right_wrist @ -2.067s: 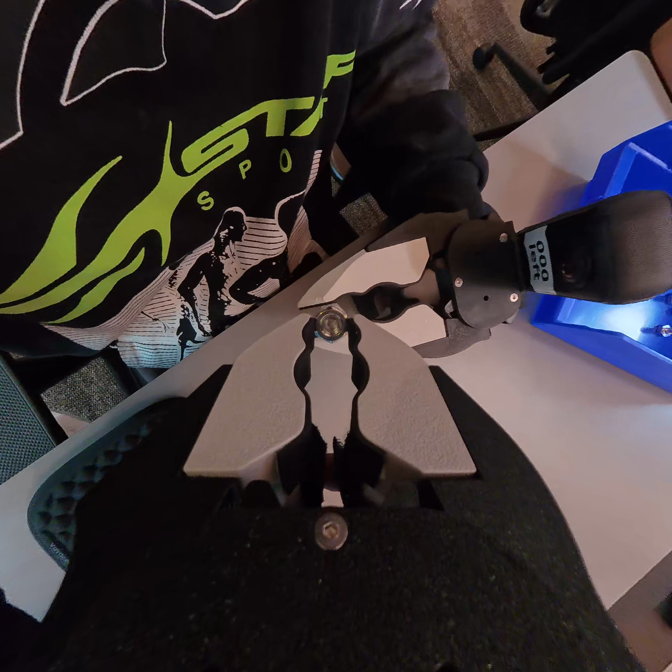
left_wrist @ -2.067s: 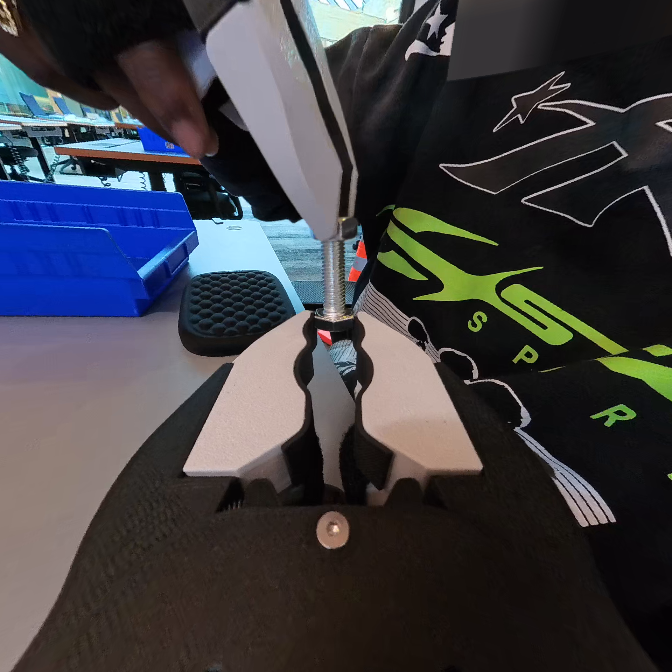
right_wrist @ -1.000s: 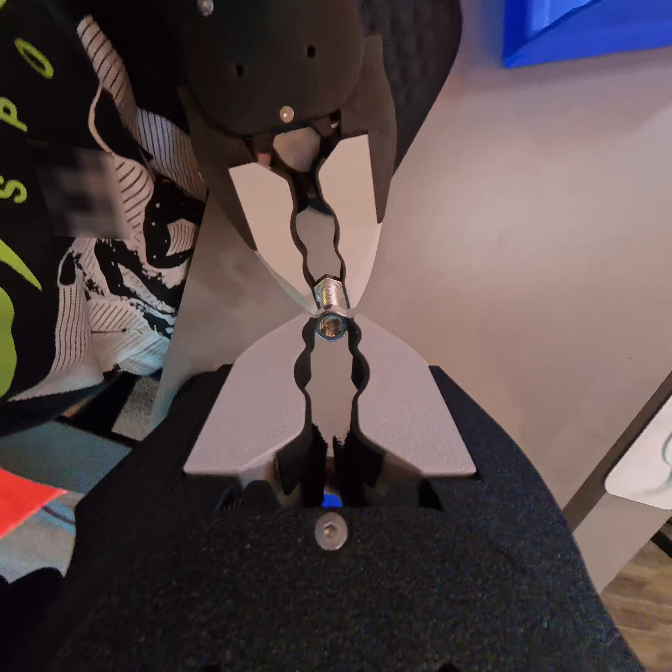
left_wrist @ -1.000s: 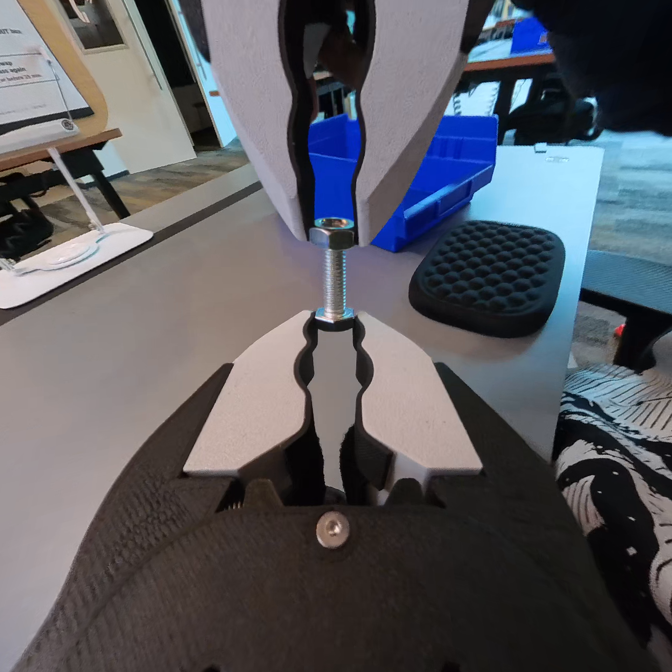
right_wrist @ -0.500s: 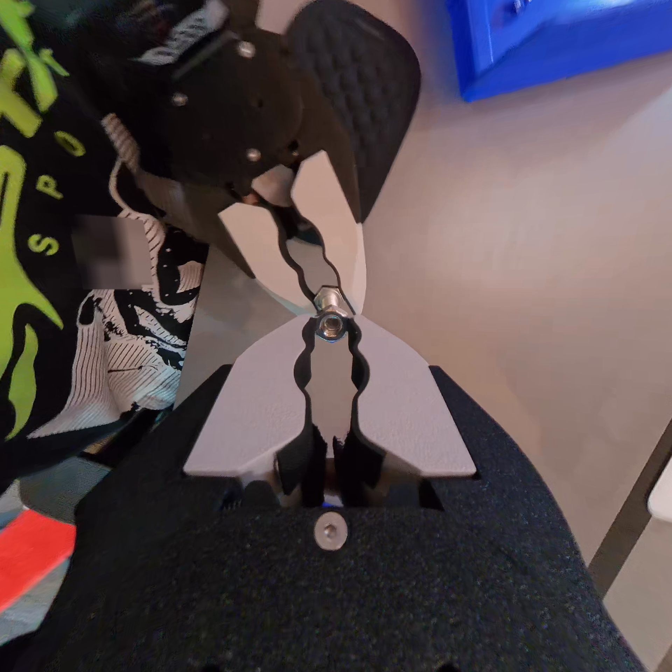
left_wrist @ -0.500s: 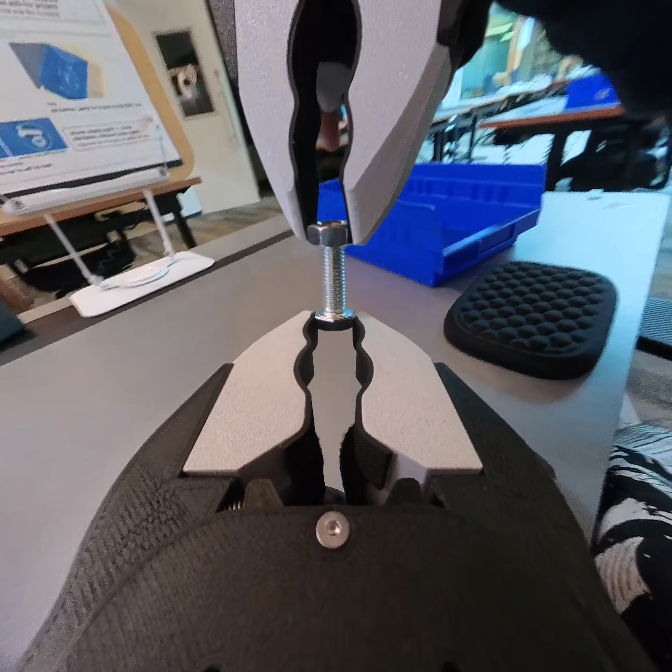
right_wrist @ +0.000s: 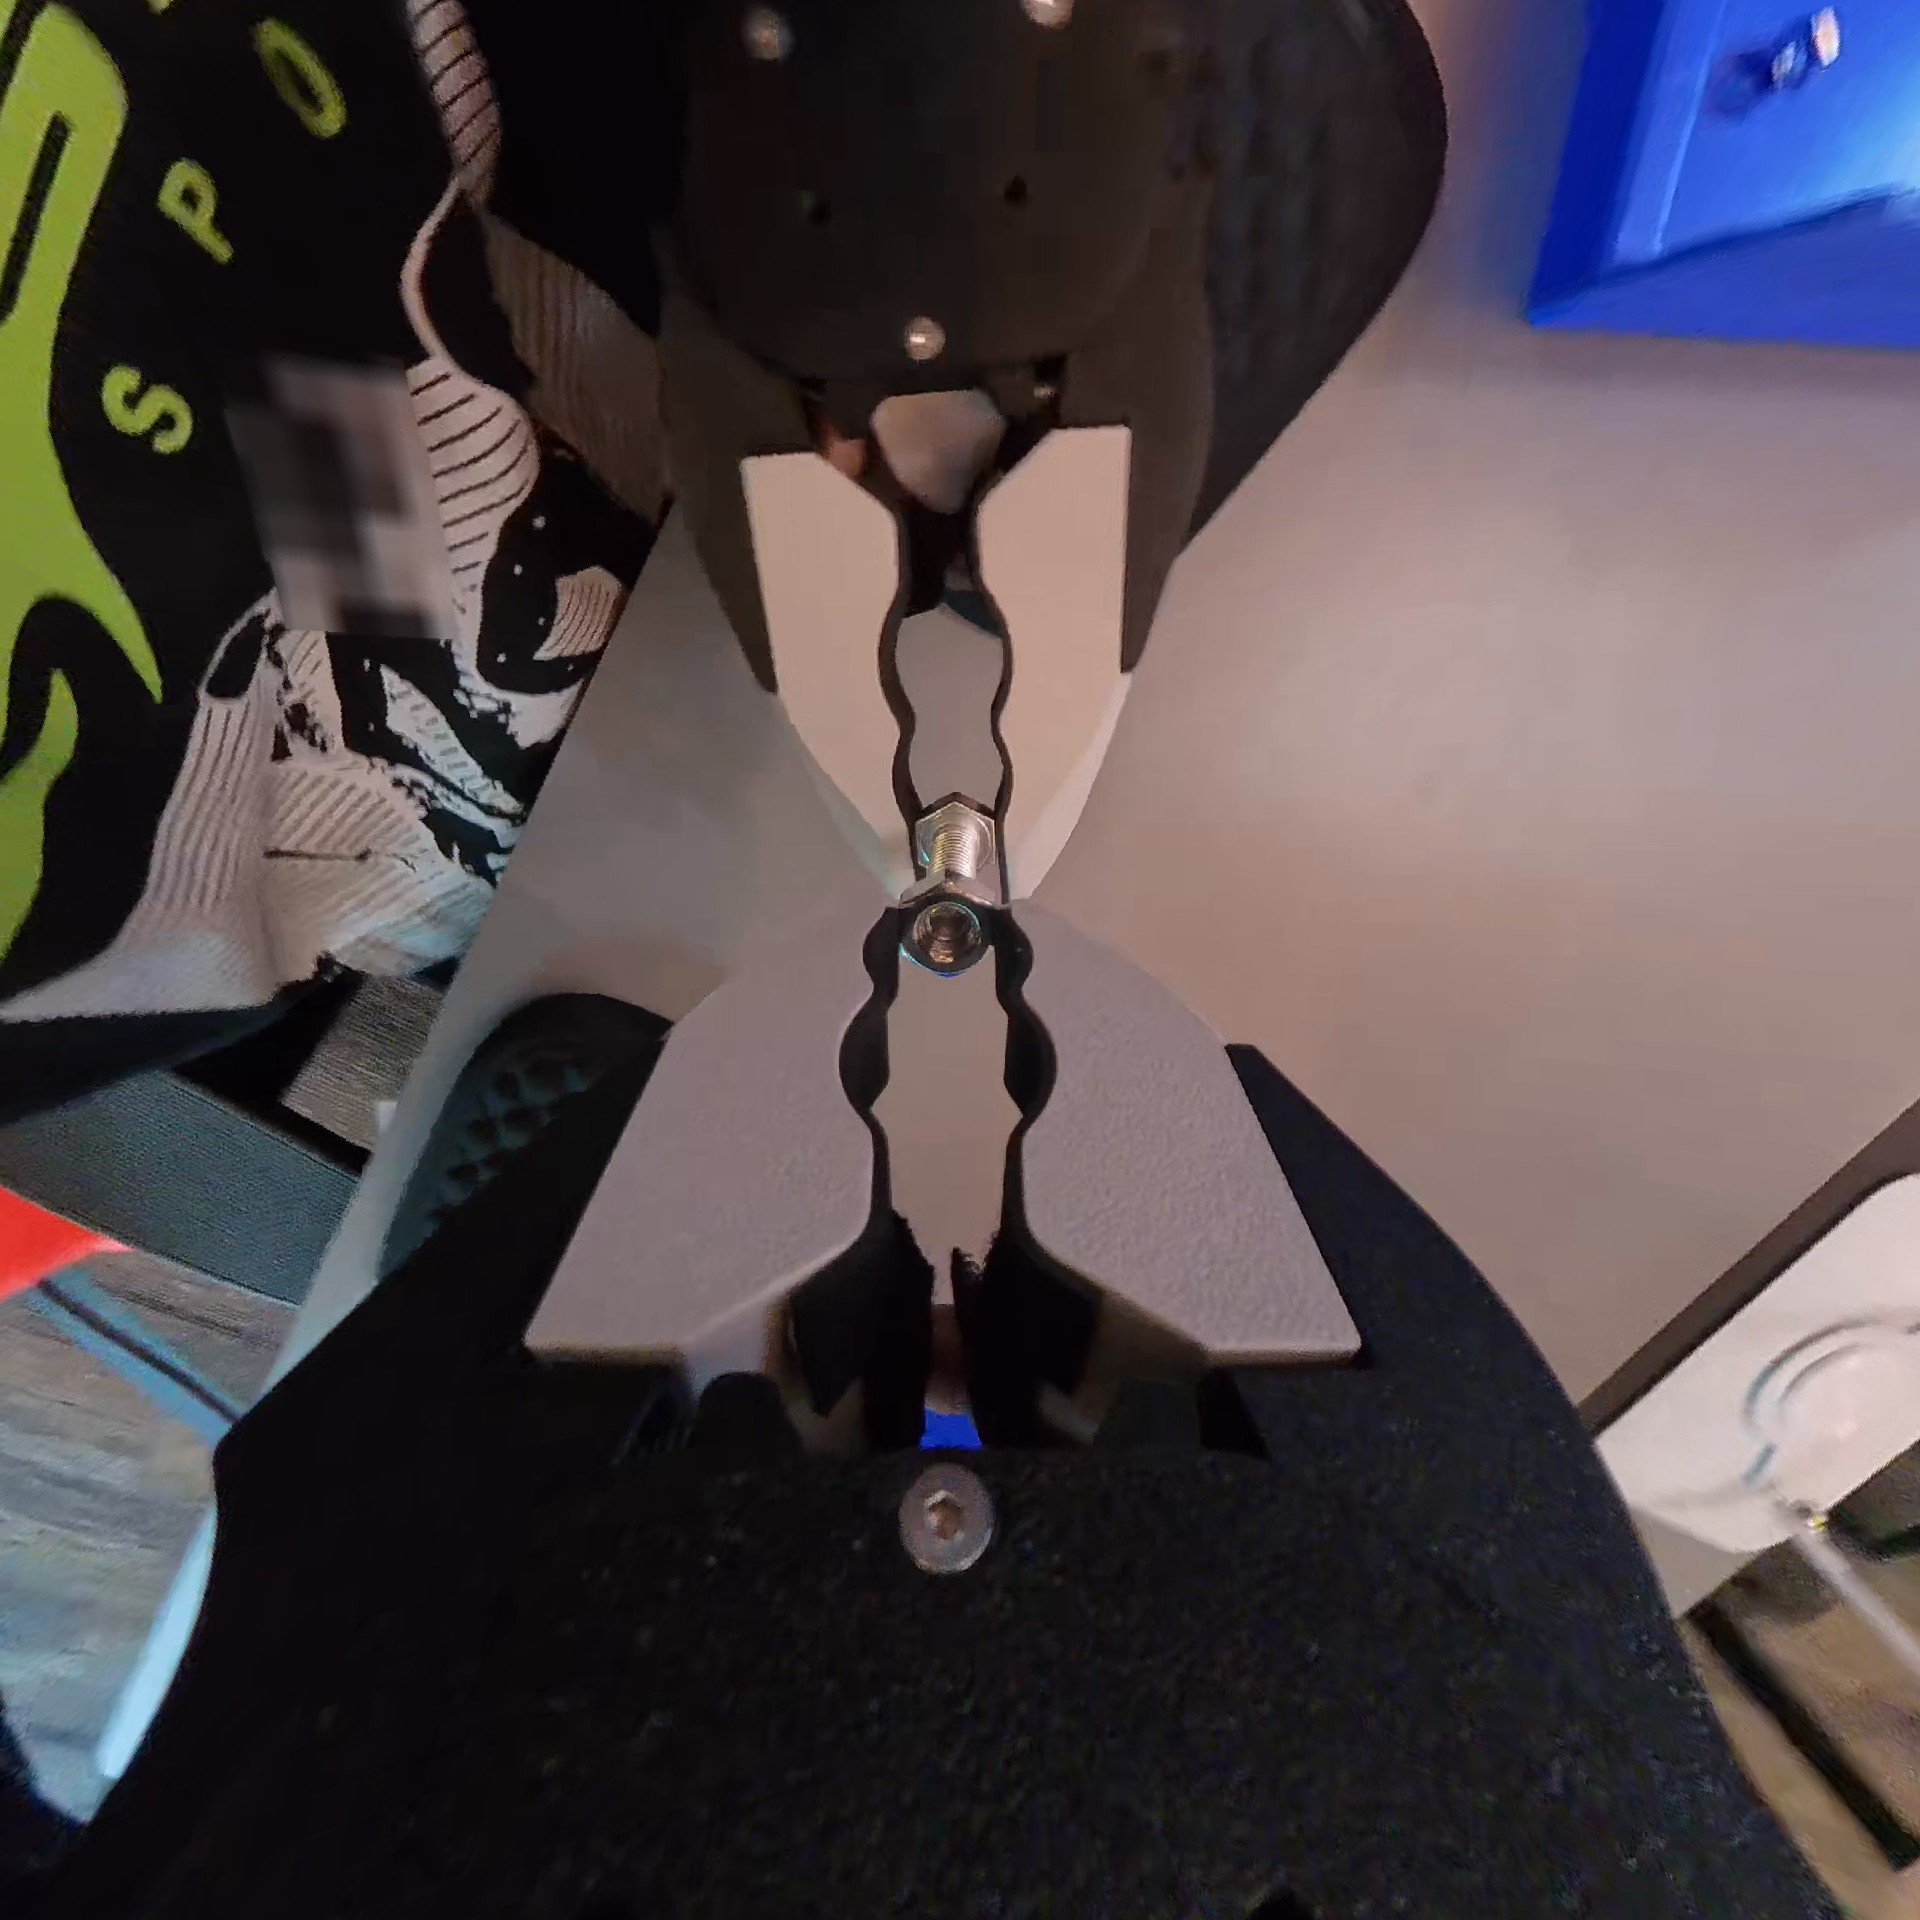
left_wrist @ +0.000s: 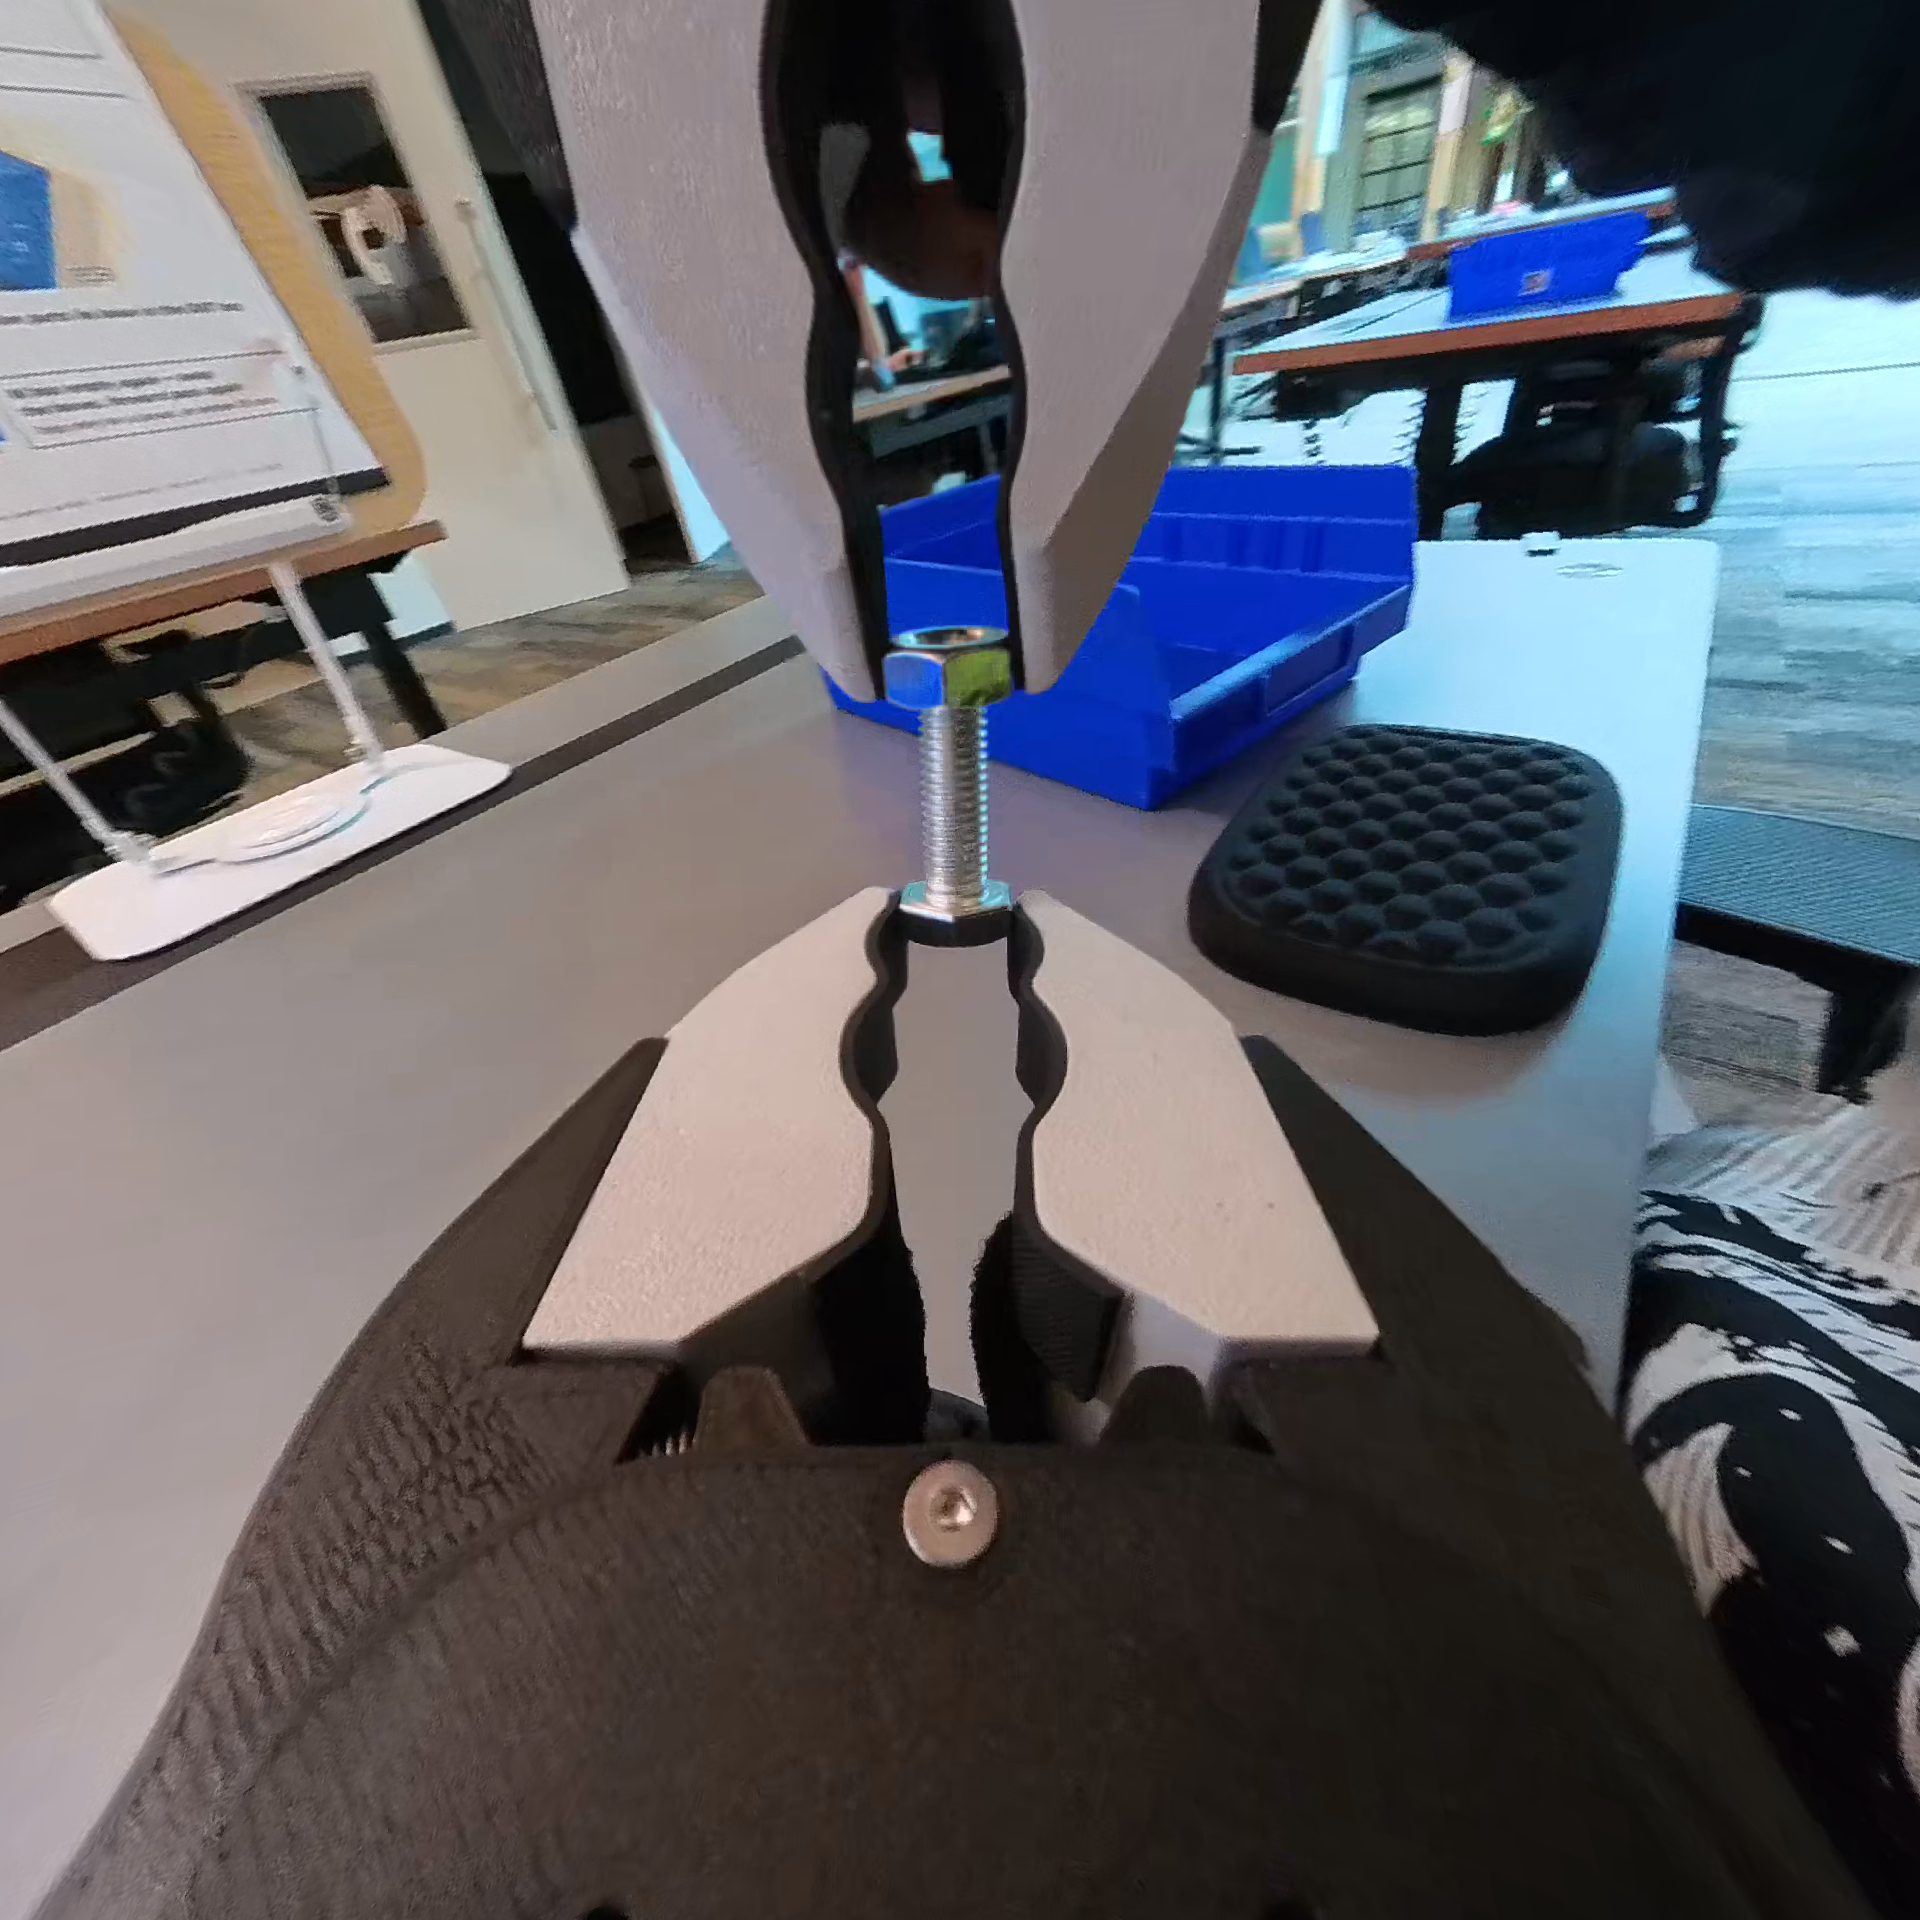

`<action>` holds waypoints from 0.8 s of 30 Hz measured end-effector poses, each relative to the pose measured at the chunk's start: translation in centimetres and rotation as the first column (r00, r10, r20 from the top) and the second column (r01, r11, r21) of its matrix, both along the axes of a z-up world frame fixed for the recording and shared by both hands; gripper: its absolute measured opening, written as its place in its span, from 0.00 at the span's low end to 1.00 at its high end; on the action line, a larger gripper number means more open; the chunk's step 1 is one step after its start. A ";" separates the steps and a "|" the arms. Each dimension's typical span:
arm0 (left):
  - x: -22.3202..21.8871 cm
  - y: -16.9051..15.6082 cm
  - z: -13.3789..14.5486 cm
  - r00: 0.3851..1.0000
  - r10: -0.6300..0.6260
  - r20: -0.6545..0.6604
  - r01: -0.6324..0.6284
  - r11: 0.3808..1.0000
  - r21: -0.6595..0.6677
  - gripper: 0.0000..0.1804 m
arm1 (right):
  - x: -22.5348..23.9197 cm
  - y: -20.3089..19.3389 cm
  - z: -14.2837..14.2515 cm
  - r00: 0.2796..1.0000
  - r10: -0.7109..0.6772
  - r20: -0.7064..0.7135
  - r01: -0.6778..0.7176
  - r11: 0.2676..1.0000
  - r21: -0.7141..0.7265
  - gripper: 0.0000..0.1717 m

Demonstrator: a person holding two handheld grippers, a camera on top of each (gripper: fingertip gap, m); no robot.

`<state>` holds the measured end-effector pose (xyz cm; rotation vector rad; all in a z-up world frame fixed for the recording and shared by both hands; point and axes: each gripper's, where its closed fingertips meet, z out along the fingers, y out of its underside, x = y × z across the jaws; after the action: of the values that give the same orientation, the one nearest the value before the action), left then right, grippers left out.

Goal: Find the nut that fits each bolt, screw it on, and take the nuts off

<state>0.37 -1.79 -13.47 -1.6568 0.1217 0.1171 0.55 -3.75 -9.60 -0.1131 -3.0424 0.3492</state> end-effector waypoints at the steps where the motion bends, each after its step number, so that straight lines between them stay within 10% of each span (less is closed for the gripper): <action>1: -0.2 0.0 0.0 1.000 0.021 -0.002 -0.021 1.000 0.002 0.10 | -0.2 0.0 0.0 0.999 -0.039 0.006 0.039 0.999 -0.004 0.10; 12: -1.1 0.0 0.0 0.996 0.092 0.004 -0.092 0.996 0.007 0.10 | -1.0 0.3 -0.1 0.942 -0.334 0.044 0.333 0.943 0.023 0.10; 24: -1.1 -0.2 0.4 0.997 0.061 0.045 -0.062 0.997 0.042 0.10 | -1.1 0.0 0.0 0.949 -0.314 0.024 0.314 0.949 -0.005 0.09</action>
<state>-0.71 -2.00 -13.07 -1.6195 0.0349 0.1295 -0.56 -3.72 -9.57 -0.5977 -2.9746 0.3364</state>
